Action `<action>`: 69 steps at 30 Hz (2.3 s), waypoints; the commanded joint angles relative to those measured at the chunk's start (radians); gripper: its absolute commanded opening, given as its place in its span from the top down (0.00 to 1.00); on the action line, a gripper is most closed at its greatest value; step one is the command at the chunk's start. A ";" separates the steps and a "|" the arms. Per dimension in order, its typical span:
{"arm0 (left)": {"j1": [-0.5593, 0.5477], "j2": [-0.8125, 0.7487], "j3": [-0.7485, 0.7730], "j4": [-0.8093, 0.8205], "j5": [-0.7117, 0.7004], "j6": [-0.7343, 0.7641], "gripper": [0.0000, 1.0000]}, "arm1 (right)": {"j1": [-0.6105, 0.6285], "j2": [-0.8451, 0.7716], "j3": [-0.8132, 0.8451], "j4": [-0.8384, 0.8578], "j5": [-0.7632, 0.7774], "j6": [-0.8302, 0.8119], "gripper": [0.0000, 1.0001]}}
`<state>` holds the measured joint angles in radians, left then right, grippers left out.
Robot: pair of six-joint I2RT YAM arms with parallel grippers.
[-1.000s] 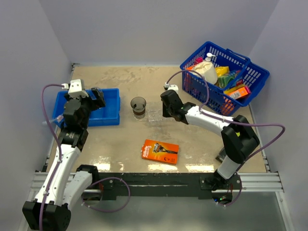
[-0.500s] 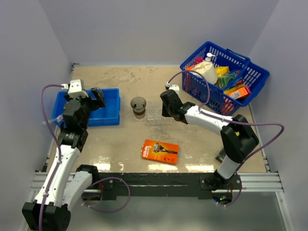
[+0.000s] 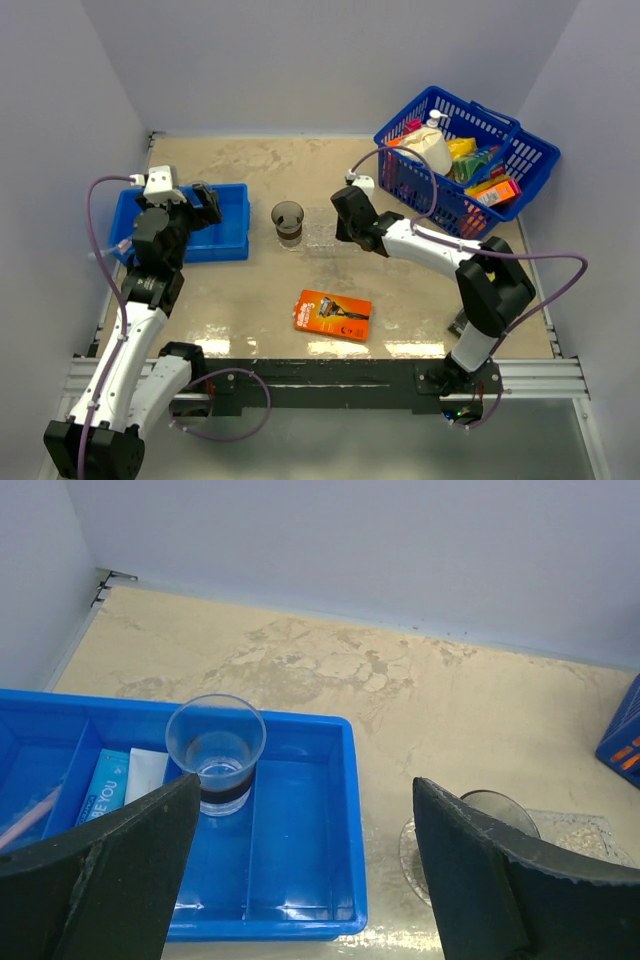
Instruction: Prepare toiletry sets of a toothbrush and toothpaste on the tray
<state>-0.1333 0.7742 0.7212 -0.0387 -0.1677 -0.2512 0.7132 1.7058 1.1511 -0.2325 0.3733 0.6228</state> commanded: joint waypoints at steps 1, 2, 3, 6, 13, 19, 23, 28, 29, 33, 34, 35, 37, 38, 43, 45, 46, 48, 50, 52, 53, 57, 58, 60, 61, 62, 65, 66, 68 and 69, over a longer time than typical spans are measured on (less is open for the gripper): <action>-0.009 -0.013 -0.014 0.053 -0.007 0.000 0.09 | 0.002 0.012 0.047 -0.007 0.058 0.025 1.00; -0.009 -0.013 -0.014 0.053 -0.009 0.000 0.09 | 0.003 0.015 0.048 -0.007 0.062 0.025 1.00; -0.011 -0.013 -0.012 0.053 -0.007 0.000 0.09 | 0.003 0.017 0.050 -0.008 0.062 0.025 1.00; -0.012 -0.013 -0.012 0.053 -0.007 0.000 0.09 | 0.003 0.018 0.056 -0.010 0.059 0.026 1.00; -0.014 -0.015 -0.012 0.053 -0.007 0.001 0.09 | 0.002 0.029 0.064 -0.011 0.069 0.028 1.00; -0.015 -0.013 -0.012 0.053 -0.009 0.001 0.09 | 0.002 0.038 0.067 -0.007 0.062 0.031 1.00; -0.015 -0.012 -0.014 0.053 -0.009 0.003 0.09 | 0.002 0.038 0.068 -0.008 0.062 0.031 1.00; -0.015 -0.012 -0.012 0.053 -0.009 0.003 0.09 | 0.002 0.040 0.067 -0.008 0.058 0.029 1.00; -0.015 -0.013 -0.012 0.053 -0.009 0.003 0.09 | 0.002 0.040 0.070 -0.008 0.056 0.029 0.99; -0.015 -0.013 -0.012 0.053 -0.010 0.003 0.09 | 0.002 0.043 0.076 -0.013 0.053 0.029 0.89; -0.015 -0.013 -0.012 0.053 -0.010 0.003 0.09 | 0.002 0.043 0.078 -0.014 0.055 0.029 0.87; -0.017 -0.013 -0.012 0.053 -0.012 0.003 0.09 | 0.002 0.043 0.076 -0.014 0.053 0.029 0.85; -0.017 -0.013 -0.012 0.053 -0.010 0.003 0.09 | 0.002 0.043 0.076 -0.013 0.055 0.031 0.80; -0.017 -0.013 -0.012 0.053 -0.010 0.003 0.09 | 0.003 0.043 0.076 -0.013 0.052 0.031 0.79; -0.017 -0.013 -0.012 0.051 -0.010 0.004 0.09 | 0.002 0.044 0.078 -0.014 0.056 0.029 0.70; -0.017 -0.013 -0.012 0.051 -0.012 0.004 0.09 | 0.002 0.040 0.078 -0.014 0.058 0.031 0.67; -0.017 -0.013 -0.012 0.051 -0.012 0.004 0.09 | 0.003 0.038 0.078 -0.014 0.059 0.031 0.66; -0.017 -0.012 -0.012 0.051 -0.012 0.004 0.10 | 0.003 0.037 0.078 -0.013 0.059 0.029 0.64; -0.017 -0.013 -0.014 0.051 -0.012 0.004 0.09 | 0.002 0.035 0.078 -0.013 0.064 0.028 0.63; -0.017 -0.013 -0.011 0.051 -0.012 0.006 0.09 | 0.002 0.032 0.078 -0.013 0.067 0.028 0.62; -0.017 -0.013 -0.012 0.051 -0.012 0.006 0.10 | 0.002 0.031 0.078 -0.013 0.068 0.028 0.62; -0.017 -0.013 -0.012 0.051 -0.012 0.006 0.09 | 0.002 0.025 0.081 -0.011 0.067 0.028 0.61; -0.017 -0.015 -0.012 0.051 -0.012 0.006 0.09 | 0.002 0.022 0.079 -0.011 0.065 0.028 0.61; -0.017 -0.015 -0.012 0.051 -0.013 0.006 0.09 | 0.002 0.018 0.079 -0.010 0.067 0.026 0.60; -0.017 -0.015 -0.012 0.051 -0.013 0.006 0.09 | 0.002 0.017 0.081 -0.010 0.067 0.025 0.61; -0.017 -0.015 -0.012 0.051 -0.013 0.006 0.09 | 0.000 0.014 0.078 -0.010 0.064 0.023 0.61; -0.017 -0.013 -0.012 0.051 -0.013 0.006 0.09 | 0.000 0.006 0.072 -0.001 0.062 0.020 0.60; -0.017 -0.012 -0.012 0.051 -0.013 0.007 0.09 | 0.002 0.003 0.070 0.001 0.061 0.020 0.60; -0.017 -0.012 -0.012 0.051 -0.012 0.007 0.09 | 0.000 -0.001 0.070 0.004 0.062 0.017 0.59; -0.017 -0.010 -0.012 0.051 -0.012 0.007 0.09 | 0.000 -0.006 0.067 0.002 0.067 0.014 0.59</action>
<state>-0.1463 0.7738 0.7212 -0.0387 -0.1680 -0.2504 0.7132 1.7420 1.1950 -0.2485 0.4061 0.6361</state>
